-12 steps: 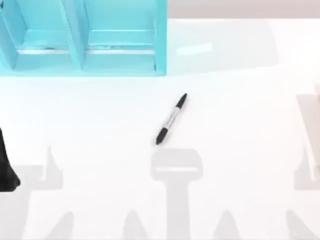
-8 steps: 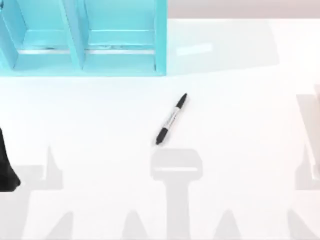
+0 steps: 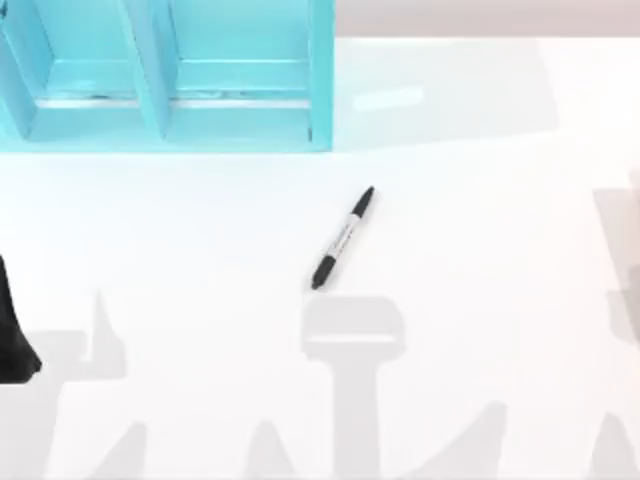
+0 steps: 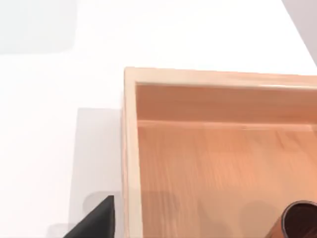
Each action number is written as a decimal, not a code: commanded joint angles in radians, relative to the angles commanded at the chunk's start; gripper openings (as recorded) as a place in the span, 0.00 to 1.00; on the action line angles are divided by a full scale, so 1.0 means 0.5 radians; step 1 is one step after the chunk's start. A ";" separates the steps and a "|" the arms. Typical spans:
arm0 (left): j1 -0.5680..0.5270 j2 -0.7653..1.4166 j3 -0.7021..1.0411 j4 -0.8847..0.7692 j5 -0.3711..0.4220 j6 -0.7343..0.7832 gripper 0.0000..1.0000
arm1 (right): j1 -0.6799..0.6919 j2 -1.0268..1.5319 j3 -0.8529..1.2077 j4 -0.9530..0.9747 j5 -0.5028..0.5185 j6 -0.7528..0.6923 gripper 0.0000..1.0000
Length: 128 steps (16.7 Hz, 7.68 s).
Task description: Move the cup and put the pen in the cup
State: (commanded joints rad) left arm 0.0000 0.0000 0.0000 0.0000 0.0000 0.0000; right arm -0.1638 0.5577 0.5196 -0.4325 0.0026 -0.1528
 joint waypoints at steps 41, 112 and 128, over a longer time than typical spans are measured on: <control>0.000 0.000 0.000 0.000 0.000 0.000 1.00 | -0.675 2.786 1.682 -1.103 -0.003 -0.664 0.77; 0.000 0.000 0.000 0.000 0.000 0.000 1.00 | 1.027 3.302 2.616 -1.519 0.133 1.044 0.38; 0.000 0.000 0.000 0.000 0.000 0.000 1.00 | 1.027 3.302 2.616 -1.519 0.133 1.044 1.00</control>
State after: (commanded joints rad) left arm 0.0000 0.0000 0.0000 0.0000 0.0000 0.0000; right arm 0.3495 2.2089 1.8276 -1.1918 0.0691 0.3693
